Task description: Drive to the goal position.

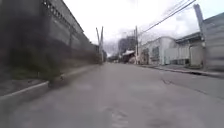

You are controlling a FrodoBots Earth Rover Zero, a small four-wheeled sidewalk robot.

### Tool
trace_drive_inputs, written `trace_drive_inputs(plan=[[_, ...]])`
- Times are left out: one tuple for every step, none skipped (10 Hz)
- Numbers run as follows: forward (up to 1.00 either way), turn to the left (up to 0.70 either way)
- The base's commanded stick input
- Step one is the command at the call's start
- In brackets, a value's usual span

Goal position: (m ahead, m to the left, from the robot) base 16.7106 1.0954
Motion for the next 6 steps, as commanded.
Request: trace_drive_inputs(plan=[[1.0,-0.03],[1.0,0.0],[1.0,0.0],[1.0,0.0],[1.0,-0.1],[1.0,-0.23]])
